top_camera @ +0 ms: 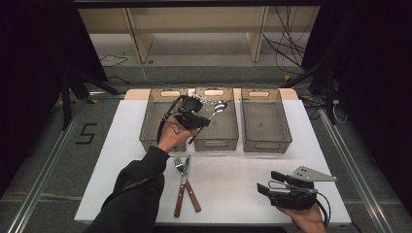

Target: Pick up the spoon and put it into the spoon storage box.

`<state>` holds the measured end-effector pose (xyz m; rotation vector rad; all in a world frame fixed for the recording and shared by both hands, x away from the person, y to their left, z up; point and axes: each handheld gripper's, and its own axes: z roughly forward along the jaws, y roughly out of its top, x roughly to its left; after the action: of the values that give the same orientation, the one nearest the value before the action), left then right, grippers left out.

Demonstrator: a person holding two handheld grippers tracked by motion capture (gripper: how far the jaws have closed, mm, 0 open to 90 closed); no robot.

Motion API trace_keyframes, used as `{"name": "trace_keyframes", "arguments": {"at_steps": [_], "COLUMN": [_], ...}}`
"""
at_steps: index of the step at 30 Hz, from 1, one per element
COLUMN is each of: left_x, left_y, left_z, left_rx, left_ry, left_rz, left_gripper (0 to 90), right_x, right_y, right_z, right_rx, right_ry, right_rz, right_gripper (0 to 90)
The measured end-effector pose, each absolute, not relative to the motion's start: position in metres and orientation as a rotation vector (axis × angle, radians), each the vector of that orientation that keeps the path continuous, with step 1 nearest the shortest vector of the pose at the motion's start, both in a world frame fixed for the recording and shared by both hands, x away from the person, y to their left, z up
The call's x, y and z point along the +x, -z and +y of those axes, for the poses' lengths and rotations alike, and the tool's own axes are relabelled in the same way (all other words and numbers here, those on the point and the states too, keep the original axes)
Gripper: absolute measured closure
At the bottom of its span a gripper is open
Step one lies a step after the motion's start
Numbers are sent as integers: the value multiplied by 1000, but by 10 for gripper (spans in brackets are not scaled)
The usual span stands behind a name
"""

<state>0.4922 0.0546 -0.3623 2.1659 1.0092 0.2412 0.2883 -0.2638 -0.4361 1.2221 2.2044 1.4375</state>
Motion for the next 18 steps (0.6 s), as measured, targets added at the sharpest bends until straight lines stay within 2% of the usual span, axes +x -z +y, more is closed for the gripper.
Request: {"name": "trace_keyframes", "arguments": {"at_steps": [18], "left_x": [525], "left_y": [364], "left_z": [44], "left_rx": [2094], "left_ry": [-257], "left_rz": [1089], "left_gripper": [845], "right_x": [287], "right_y": [436], "right_z": [-264], "right_rx": [1217], "right_ry": [-1449], "right_rz": [2206], "right_gripper": [264]}}
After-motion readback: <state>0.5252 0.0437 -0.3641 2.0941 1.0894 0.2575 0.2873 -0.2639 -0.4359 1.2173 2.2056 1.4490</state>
